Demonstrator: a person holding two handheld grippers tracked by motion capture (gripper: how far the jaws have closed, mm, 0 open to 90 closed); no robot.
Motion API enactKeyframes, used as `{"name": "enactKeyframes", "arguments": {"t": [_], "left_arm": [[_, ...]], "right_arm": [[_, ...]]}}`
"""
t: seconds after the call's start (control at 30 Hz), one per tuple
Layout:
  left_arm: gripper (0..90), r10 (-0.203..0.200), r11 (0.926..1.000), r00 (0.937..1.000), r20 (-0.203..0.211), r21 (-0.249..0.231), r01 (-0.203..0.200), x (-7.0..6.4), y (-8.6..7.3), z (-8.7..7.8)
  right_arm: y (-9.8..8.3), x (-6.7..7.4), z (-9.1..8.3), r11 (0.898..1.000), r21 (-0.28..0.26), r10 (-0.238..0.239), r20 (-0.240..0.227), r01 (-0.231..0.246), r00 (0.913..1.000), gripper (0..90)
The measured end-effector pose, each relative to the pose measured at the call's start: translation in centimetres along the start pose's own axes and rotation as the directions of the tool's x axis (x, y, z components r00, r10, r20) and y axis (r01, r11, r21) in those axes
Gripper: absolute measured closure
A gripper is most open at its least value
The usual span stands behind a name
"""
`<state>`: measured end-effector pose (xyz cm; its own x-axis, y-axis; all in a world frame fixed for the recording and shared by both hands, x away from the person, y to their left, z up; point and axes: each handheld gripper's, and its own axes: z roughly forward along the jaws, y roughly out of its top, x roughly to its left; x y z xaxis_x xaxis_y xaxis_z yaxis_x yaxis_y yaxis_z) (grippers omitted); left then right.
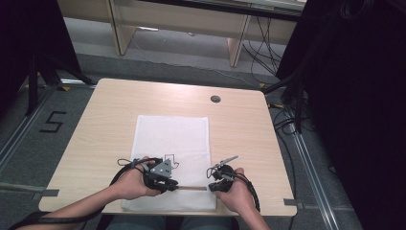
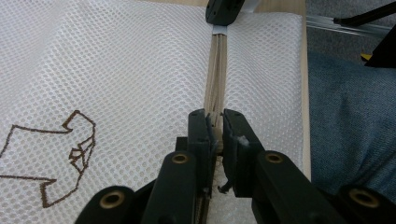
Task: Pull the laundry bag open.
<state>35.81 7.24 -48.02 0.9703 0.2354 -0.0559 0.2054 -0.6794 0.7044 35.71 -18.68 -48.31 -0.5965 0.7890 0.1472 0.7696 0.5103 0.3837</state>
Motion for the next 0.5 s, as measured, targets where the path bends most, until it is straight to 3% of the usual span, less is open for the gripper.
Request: {"name": "enactKeyframes", "arguments": {"t": [0.1,0.27,0.3,0.5], "left_arm": [[81.4,0.0,1.0,1.0,0.0,-0.002,0.0,0.0,0.02,-0.04],[81.4,-0.004,1.0,1.0,-0.001,-0.003,0.004,0.05,-0.12,-0.36],[81.4,-0.004,1.0,1.0,-0.001,-0.003,0.004,0.05,-0.12,-0.36],[81.4,-0.021,0.9997,0.9998,-0.003,-0.013,0.021,0.12,-0.48,-0.72]], "right_arm": [[0.01,-0.1,0.06,1.0,-0.008,-0.015,-0.001,0.015,0.9999,90.0],[0.01,0.11,-0.01,1.0,0.003,0.007,0.006,-0.007,1.0,90.0],[0.03,-0.03,0.07,1.0,-0.012,-0.021,0.001,0.021,0.9998,90.0],[0.03,0.12,0.02,1.0,0.0,-0.001,0.003,0.001,1.0,90.0]]}}
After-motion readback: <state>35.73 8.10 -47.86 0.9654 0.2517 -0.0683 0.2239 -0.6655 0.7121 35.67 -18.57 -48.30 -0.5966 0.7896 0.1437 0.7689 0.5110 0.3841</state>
